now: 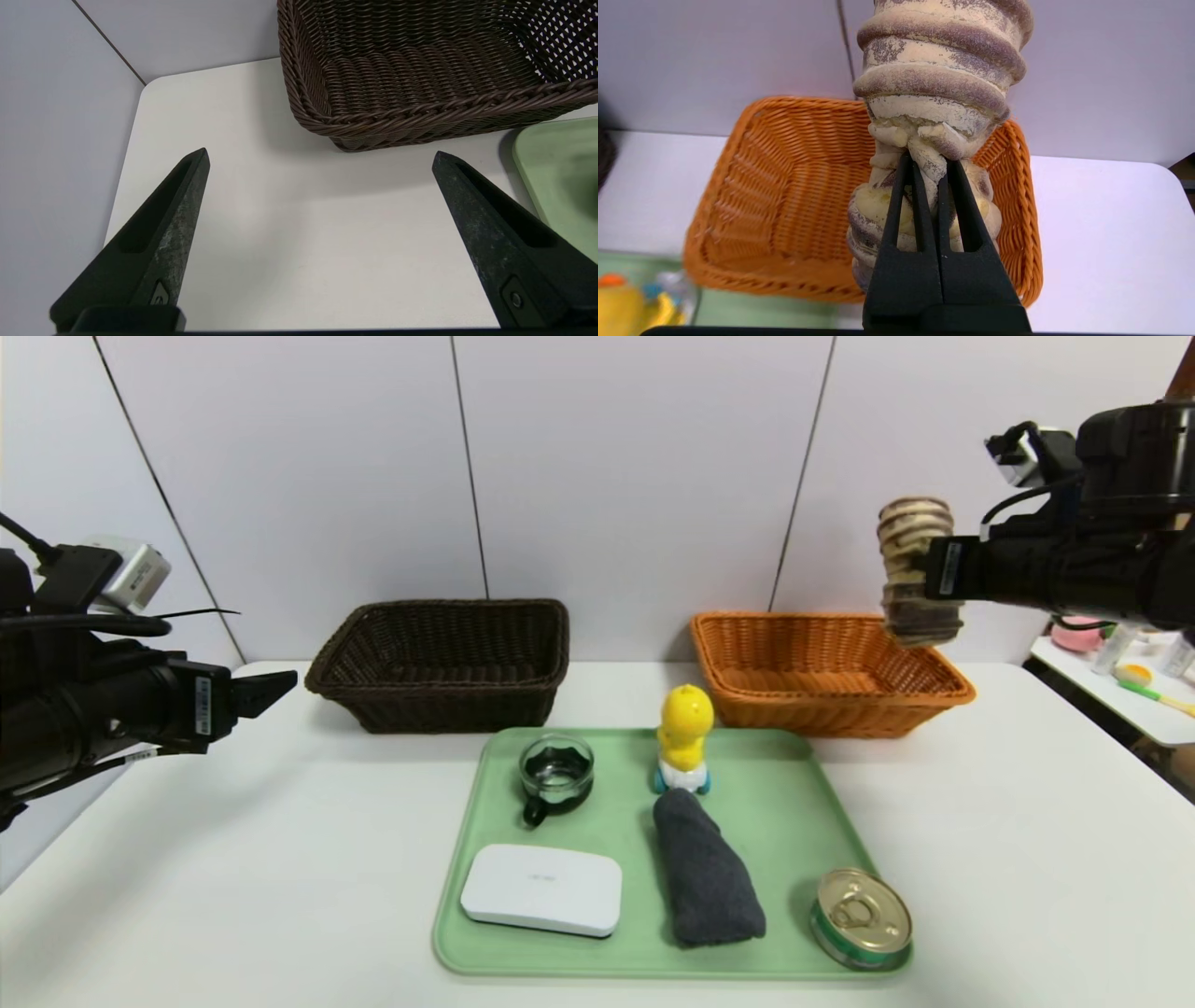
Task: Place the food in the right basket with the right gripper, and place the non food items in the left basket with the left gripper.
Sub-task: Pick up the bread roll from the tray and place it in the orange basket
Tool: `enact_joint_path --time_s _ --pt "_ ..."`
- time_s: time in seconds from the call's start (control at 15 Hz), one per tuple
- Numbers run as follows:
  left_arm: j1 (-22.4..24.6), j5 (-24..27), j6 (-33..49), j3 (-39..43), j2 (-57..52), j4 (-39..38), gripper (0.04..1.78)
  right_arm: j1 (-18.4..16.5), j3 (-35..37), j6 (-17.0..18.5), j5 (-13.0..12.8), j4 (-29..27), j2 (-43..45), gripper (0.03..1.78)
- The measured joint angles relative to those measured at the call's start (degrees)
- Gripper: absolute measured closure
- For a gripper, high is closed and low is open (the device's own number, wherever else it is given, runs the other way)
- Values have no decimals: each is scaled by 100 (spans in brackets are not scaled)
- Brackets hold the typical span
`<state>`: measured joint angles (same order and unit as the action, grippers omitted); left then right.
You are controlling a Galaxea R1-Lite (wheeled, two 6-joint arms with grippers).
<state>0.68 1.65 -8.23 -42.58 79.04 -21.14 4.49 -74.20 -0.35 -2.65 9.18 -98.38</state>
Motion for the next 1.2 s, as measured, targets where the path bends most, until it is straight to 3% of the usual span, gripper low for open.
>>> enact_joint_path --time_s 0.27,0.53,1.07,1.2 --pt "-2 0 10 0 12 0 13 -240 32 -63 -262 705 -805 176" --pt "0 0 -1 11 48 2 13 -276 15 -195 -319 1625 -1491 176" --pt "0 -7 5 52 122 2 13 -251 -44 -228 -319 1863 -1983 176" --pt "-2 -7 7 50 152 2 13 -247 -46 -226 -319 1985 -2026 138"
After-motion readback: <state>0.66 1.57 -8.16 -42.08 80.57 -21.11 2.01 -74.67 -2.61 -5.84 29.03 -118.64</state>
